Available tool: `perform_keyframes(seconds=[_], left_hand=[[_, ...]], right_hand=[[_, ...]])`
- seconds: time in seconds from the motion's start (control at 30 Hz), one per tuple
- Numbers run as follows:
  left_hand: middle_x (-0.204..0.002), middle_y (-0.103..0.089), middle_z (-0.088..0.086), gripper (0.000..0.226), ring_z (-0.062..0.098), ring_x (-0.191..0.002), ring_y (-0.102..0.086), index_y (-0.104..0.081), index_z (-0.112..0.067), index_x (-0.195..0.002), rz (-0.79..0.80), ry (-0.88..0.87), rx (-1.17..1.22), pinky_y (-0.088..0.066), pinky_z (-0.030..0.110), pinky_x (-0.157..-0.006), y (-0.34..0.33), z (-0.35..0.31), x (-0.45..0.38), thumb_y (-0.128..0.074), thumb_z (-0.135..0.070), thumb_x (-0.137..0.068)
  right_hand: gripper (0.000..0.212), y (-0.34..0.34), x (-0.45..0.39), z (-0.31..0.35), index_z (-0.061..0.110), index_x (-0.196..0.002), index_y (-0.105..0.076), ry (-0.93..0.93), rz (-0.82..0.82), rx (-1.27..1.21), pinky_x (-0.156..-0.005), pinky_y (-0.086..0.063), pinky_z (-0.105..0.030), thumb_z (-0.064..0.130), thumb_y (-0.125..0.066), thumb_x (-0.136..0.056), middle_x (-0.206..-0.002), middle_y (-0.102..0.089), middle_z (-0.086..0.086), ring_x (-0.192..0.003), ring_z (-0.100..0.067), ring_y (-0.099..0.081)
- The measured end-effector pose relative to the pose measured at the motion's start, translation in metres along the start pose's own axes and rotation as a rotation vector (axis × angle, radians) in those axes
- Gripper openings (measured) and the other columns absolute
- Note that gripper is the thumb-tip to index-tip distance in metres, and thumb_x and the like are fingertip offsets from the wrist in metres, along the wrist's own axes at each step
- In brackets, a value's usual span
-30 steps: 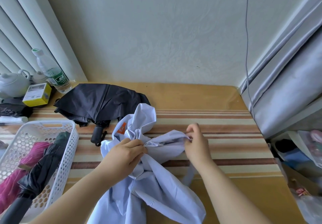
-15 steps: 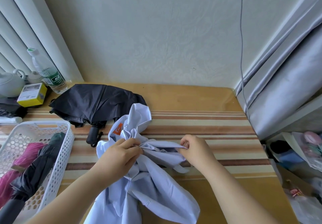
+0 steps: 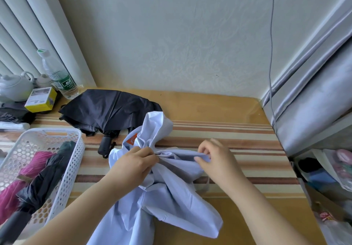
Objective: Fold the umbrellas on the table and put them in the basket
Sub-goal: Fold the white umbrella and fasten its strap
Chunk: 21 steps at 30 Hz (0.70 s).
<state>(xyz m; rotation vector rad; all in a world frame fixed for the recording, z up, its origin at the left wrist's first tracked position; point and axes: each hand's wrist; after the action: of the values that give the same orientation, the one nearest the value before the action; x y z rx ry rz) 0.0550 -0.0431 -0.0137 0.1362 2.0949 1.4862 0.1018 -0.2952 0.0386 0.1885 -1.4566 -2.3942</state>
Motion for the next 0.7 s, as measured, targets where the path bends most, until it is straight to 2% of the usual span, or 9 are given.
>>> perform_keyframes(seconds=[0.03,0.13,0.17,0.3,0.47,0.5,0.6,0.7], left_hand=[[-0.083,-0.062,-0.007,0.017,0.016,-0.055,-0.049,-0.062,-0.023,-0.085,-0.002,-0.009,0.011,-0.038,0.018,-0.051,-0.001,-0.002,0.000,-0.047,-0.018,-0.083],[-0.095,-0.061,-0.009,0.021,0.018,-0.057,-0.051,-0.064,-0.022,-0.083,0.004,-0.029,0.018,-0.046,0.023,-0.047,-0.005,-0.011,-0.002,-0.043,-0.019,-0.084],[-0.101,-0.059,-0.010,0.021,0.018,-0.058,-0.052,-0.064,-0.021,-0.081,0.009,-0.032,0.012,-0.048,0.024,-0.046,-0.006,-0.014,-0.002,-0.043,-0.019,-0.084],[-0.120,-0.063,-0.008,0.020,0.017,-0.059,-0.050,-0.060,-0.020,-0.074,0.022,-0.031,-0.007,-0.047,0.027,-0.044,-0.007,-0.016,0.000,-0.043,-0.018,-0.084],[-0.114,-0.065,-0.008,0.020,0.017,-0.059,-0.051,-0.065,-0.023,-0.083,0.026,-0.032,-0.003,-0.046,0.029,-0.038,-0.007,-0.015,-0.001,-0.045,-0.020,-0.083],[-0.114,-0.065,-0.008,0.022,0.017,-0.058,-0.051,-0.067,-0.023,-0.082,0.024,-0.031,-0.004,-0.046,0.029,-0.038,-0.007,-0.016,-0.001,-0.045,-0.020,-0.084],[-0.118,-0.065,-0.008,0.022,0.017,-0.057,-0.049,-0.067,-0.023,-0.079,0.023,-0.045,-0.019,-0.044,0.025,-0.039,-0.006,-0.018,-0.003,-0.045,-0.020,-0.084],[-0.117,-0.064,-0.009,0.022,0.015,-0.057,-0.048,-0.067,-0.023,-0.080,0.026,-0.060,-0.035,-0.043,0.024,-0.038,-0.006,-0.018,-0.003,-0.046,-0.018,-0.082]], right_hand=[[0.003,-0.003,0.002,0.008,0.022,-0.092,-0.060,0.076,0.022,-0.056,-0.073,-0.046,-0.024,0.023,-0.062,-0.091,-0.090,-0.050,0.012,-0.082,-0.010,-0.054],[0.017,-0.023,-0.001,0.026,0.023,-0.107,-0.067,0.153,0.153,-0.088,-0.084,-0.045,-0.027,0.026,-0.056,-0.095,-0.103,-0.059,0.010,-0.095,-0.008,-0.055],[0.017,-0.029,-0.003,0.029,0.023,-0.108,-0.067,0.147,0.151,-0.097,-0.084,-0.045,-0.026,0.026,-0.057,-0.094,-0.104,-0.059,0.008,-0.096,-0.008,-0.055],[0.006,-0.036,-0.010,0.034,0.022,-0.095,-0.053,0.071,0.030,-0.134,-0.067,-0.047,-0.028,0.026,-0.058,-0.094,-0.085,-0.060,0.007,-0.076,-0.011,-0.056],[0.006,-0.038,-0.008,0.029,0.032,-0.091,-0.053,0.036,0.128,-0.073,-0.066,-0.053,-0.035,0.034,-0.058,-0.090,-0.086,-0.059,0.011,-0.076,-0.010,-0.056],[0.006,-0.038,-0.008,0.029,0.033,-0.094,-0.055,0.038,0.135,-0.112,-0.065,-0.052,-0.032,0.034,-0.058,-0.089,-0.086,-0.062,0.010,-0.077,-0.009,-0.057],[0.016,-0.038,-0.008,0.034,0.028,-0.104,-0.068,0.073,0.164,-0.217,-0.063,-0.039,-0.007,0.025,-0.057,-0.093,-0.093,-0.069,0.007,-0.080,-0.003,-0.055],[0.021,-0.043,-0.008,0.036,0.025,-0.105,-0.072,0.097,0.191,-0.321,-0.065,-0.038,-0.004,0.016,-0.056,-0.093,-0.096,-0.072,0.006,-0.080,0.000,-0.057]])
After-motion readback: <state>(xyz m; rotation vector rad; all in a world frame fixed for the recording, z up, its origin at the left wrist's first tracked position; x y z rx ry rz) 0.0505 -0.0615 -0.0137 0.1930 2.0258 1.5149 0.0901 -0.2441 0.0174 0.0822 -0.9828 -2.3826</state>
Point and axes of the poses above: each hand's wrist, its own x-axis away from the middle knuckle, its own y-axis out of the back of the hand, z = x × y
